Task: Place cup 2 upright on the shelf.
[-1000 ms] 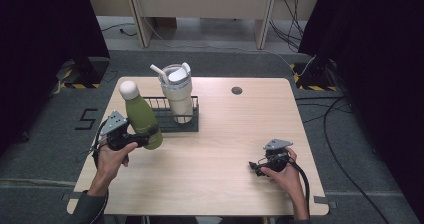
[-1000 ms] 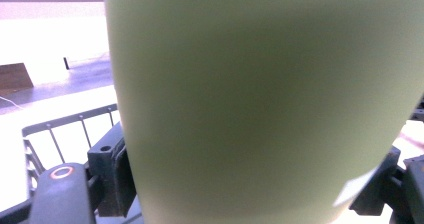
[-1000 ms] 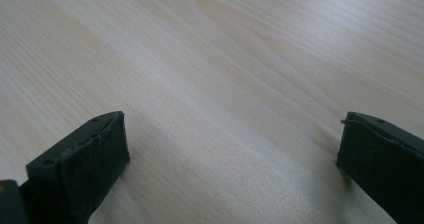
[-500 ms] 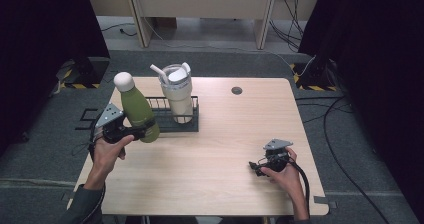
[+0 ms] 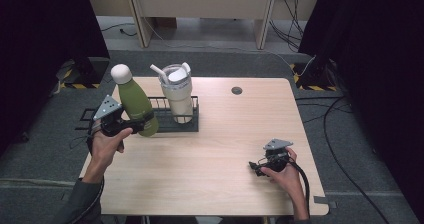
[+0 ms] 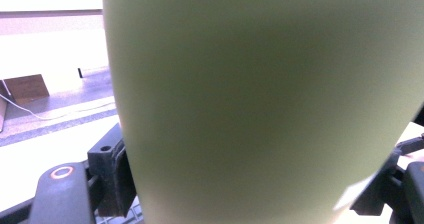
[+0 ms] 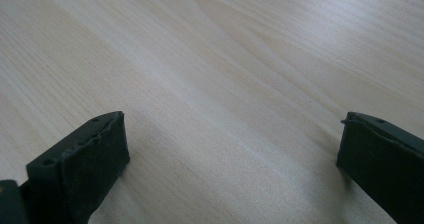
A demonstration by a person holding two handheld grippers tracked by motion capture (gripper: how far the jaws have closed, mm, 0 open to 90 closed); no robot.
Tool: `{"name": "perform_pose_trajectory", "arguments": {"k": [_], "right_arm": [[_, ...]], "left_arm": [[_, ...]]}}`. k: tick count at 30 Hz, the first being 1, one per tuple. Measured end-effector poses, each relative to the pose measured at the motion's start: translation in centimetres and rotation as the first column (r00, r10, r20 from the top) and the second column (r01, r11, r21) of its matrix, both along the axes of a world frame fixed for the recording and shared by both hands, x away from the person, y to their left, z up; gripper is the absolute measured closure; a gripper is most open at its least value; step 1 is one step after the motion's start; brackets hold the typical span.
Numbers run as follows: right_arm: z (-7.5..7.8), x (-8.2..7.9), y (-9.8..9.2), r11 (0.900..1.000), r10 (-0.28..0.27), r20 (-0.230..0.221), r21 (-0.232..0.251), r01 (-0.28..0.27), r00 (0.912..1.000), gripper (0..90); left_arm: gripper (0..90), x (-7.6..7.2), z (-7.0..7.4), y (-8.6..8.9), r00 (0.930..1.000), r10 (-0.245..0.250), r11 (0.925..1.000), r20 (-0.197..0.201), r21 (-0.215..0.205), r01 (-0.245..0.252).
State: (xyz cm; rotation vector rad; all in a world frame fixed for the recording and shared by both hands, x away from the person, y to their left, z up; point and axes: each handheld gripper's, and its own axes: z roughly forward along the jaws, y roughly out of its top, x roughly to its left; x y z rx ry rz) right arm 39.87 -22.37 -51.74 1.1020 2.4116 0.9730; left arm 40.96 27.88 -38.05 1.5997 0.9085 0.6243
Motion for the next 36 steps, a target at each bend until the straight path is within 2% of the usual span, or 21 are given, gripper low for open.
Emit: {"name": "perform_pose_trajectory", "arguments": {"k": [8, 15, 24, 34, 36], "right_arm": [[0.0, 0.0, 0.0, 1.0, -0.001, -0.002, 0.0, 0.001, 1.0, 0.4], [0.0, 0.0, 0.0, 1.0, 0.001, 0.0, 0.0, -0.001, 1.0, 0.4], [0.0, 0.0, 0.0, 1.0, 0.002, -0.001, 0.0, -0.002, 1.0, 0.4], [0.0, 0.0, 0.0, 1.0, 0.0, -0.005, 0.002, 0.0, 1.0, 0.4], [0.0, 0.0, 0.0, 1.0, 0.0, -0.005, 0.001, 0.0, 1.0, 0.4]], "left_arm": [[19.8, 0.6, 1.2, 0.2, 1.0, 0.005, 1.0, 0.003, -0.005, -0.005], [19.8, 2.1, 1.8, 0.6, 0.9994, 0.034, 0.9994, 0.0, 0.002, -0.034], [19.9, 4.7, 1.5, 0.8, 0.9979, 0.065, 0.9978, -0.006, 0.013, -0.065], [19.9, 7.1, 1.0, 1.3, 0.9929, 0.119, 0.9928, 0.008, 0.008, -0.119], [19.9, 7.6, 0.8, 1.3, 0.9921, 0.126, 0.9921, 0.0, 0.002, -0.126]]}}
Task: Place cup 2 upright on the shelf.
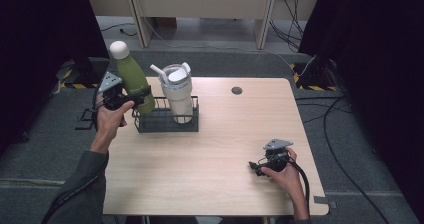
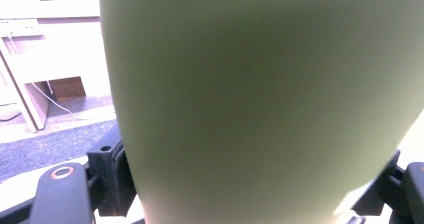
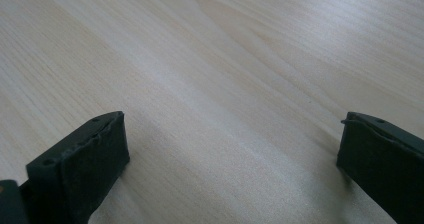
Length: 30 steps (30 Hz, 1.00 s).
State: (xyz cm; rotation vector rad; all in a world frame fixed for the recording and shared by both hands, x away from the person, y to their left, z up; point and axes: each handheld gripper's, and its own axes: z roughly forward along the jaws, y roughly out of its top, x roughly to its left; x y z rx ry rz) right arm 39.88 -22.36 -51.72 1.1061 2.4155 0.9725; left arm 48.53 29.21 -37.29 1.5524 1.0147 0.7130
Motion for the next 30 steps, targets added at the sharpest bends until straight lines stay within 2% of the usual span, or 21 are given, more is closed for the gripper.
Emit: {"name": "perform_pose_trajectory", "arguments": {"k": [6, 10, 16, 30], "right_arm": [[0.0, 0.0, 0.0, 1.0, 0.0, 0.0, 0.0, 0.0, 1.0, 0.3], [0.0, 0.0, 0.0, 1.0, 0.0, 0.0, 0.001, 0.0, 1.0, 0.4], [0.0, 0.0, 0.0, 1.0, 0.0, 0.0, 0.001, 0.0, 1.0, 0.4], [0.0, 0.0, 0.0, 1.0, 0.001, 0.001, 0.001, -0.001, 1.0, 0.4]], "left_arm": [[19.9, 0.8, -0.9, -0.2, 0.9999, 0.014, 0.9998, -0.01, 0.011, -0.014], [19.9, 1.2, -1.5, -0.2, 0.9997, 0.021, 0.9998, -0.015, 0.004, -0.021], [19.9, 1.4, -2.4, -0.3, 0.9995, 0.025, 0.9996, -0.022, 0.012, -0.025], [19.9, 2.0, -4.8, -0.1, 0.9977, 0.033, 0.9995, -0.06, -0.002, -0.033]]}}
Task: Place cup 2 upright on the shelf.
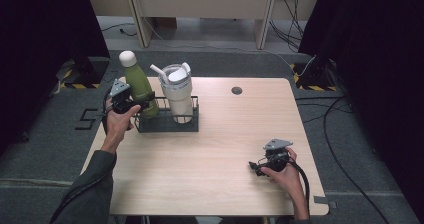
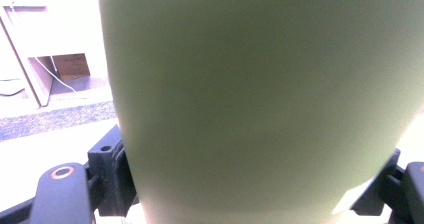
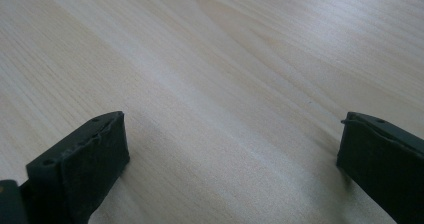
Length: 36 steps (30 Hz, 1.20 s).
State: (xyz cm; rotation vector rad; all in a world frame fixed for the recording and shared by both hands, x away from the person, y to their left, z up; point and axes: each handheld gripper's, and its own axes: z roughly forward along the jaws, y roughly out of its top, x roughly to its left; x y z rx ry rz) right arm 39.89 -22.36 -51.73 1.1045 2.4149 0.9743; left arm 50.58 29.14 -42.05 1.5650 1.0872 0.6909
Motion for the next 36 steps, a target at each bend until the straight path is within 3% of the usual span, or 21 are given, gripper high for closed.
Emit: {"name": "perform_pose_trajectory", "arguments": {"k": [3, 13, 36], "right_arm": [[0.0, 0.0, 0.0, 1.0, 0.002, 0.002, 0.0, -0.002, 1.0, 0.4], [0.0, 0.0, 0.0, 1.0, 0.003, 0.002, -0.001, -0.003, 1.0, 0.3], [0.0, 0.1, 0.0, 1.0, 0.008, 0.006, -0.002, -0.008, 0.9999, 0.4]], "left_arm": [[19.9, 0.0, -0.2, 0.1, 0.9999, -0.007, 0.9996, -0.009, -0.027, 0.006], [19.9, 0.1, -1.2, 0.1, 0.9999, 0.003, 0.9999, -0.014, -0.017, -0.003], [17.8, -0.1, -1.5, -0.5, 0.9998, -0.016, 0.9999, -0.012, 0.005, 0.016]]}}
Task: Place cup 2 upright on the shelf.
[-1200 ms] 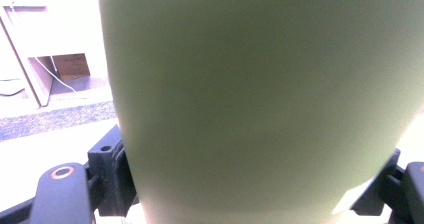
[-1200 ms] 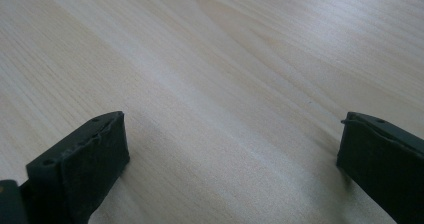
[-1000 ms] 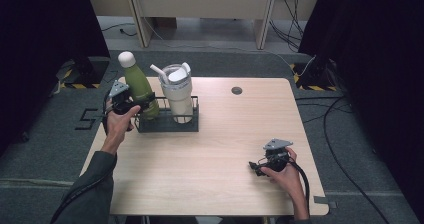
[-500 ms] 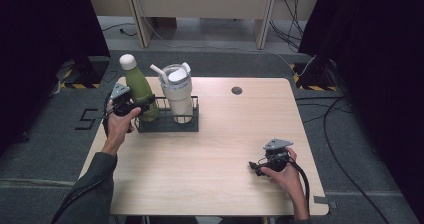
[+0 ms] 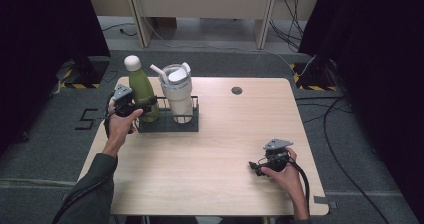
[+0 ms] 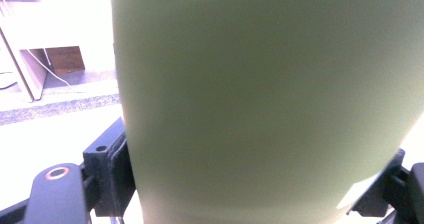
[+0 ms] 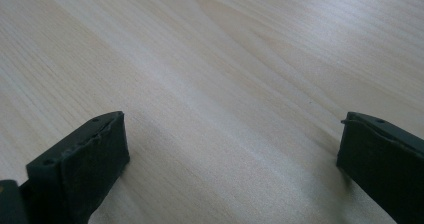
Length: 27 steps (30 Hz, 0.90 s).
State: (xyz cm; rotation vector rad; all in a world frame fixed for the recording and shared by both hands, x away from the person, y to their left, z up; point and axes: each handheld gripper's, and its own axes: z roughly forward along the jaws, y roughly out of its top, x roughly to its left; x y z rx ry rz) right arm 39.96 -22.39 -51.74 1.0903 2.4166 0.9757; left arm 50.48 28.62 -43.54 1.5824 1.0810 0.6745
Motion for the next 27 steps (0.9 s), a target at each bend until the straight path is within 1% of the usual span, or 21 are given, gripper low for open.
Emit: {"name": "perform_pose_trajectory", "arguments": {"k": [3, 7, 10, 11, 16, 23, 27], "right_arm": [[0.0, 0.0, 0.0, 1.0, 0.0, 0.0, 0.0, 0.0, 1.0, 0.3], [0.0, 0.0, 0.0, 1.0, 0.0, 0.0, 0.0, 0.0, 1.0, 0.4], [0.0, 0.0, 0.0, 1.0, 0.0, 0.0, 0.0, 0.0, 1.0, 0.4], [0.01, -0.05, 0.03, 1.0, -0.006, -0.005, 0.002, 0.006, 1.0, 0.4], [0.0, 0.0, 0.0, 1.0, 0.0, 0.0, 0.0, 0.0, 1.0, 0.4], [0.0, 0.0, 0.0, 1.0, 0.0, 0.0, 0.0, 0.0, 1.0, 0.3], [0.0, 0.0, 0.0, 1.0, 0.0, 0.0, 0.0, 0.0, 1.0, 0.4]], "left_arm": [[17.3, -0.06, -0.02, -0.28, 1.0, 0.005, 0.9999, 0.003, 0.011, -0.005], [17.9, -0.1, 0.06, -0.13, 0.9999, 0.01, 0.9999, -0.001, 0.004, -0.01], [17.8, -0.13, 0.04, -0.19, 1.0, 0.008, 0.9999, 0.001, 0.01, -0.008], [17.7, -0.1, 0.03, -0.23, 1.0, 0.009, 0.9999, 0.0, 0.008, -0.009], [16.9, -0.1, 0.01, -0.19, 1.0, 0.006, 1.0, -0.006, -0.002, -0.006], [14.9, -0.15, 0.13, 0.03, 1.0, -0.003, 1.0, -0.003, -0.006, 0.003], [14.8, -0.24, 0.31, 0.15, 1.0, -0.005, 1.0, 0.0, -0.002, 0.005]]}}
